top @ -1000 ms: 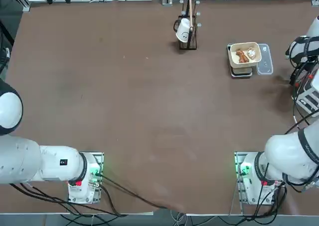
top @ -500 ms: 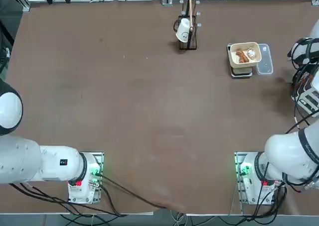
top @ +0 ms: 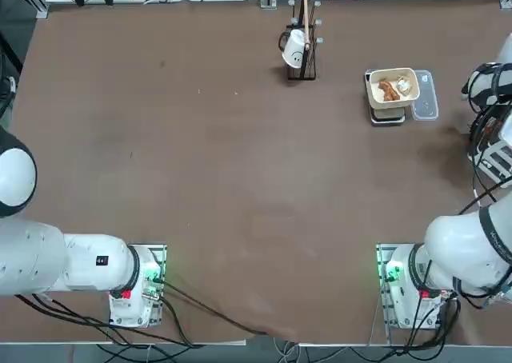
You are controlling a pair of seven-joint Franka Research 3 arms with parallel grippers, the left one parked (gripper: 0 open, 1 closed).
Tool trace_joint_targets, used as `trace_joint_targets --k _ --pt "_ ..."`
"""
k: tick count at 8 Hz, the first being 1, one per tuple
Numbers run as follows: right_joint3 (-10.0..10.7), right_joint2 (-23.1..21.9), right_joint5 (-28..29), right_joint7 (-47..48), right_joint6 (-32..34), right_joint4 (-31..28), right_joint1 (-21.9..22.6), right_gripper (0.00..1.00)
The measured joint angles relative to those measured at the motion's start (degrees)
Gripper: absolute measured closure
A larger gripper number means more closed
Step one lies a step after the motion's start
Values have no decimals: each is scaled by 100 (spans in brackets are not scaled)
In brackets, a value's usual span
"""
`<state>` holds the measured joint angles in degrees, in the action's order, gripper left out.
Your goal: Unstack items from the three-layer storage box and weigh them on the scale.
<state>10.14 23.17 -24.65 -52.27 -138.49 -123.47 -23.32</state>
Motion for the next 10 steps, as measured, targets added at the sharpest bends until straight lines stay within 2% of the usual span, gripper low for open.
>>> trace_joint_targets --k 7,10 --pt "0 64 -24 0 -66 0 -10 65" --pt "-8 101 -208 4 -129 0 -12 68"
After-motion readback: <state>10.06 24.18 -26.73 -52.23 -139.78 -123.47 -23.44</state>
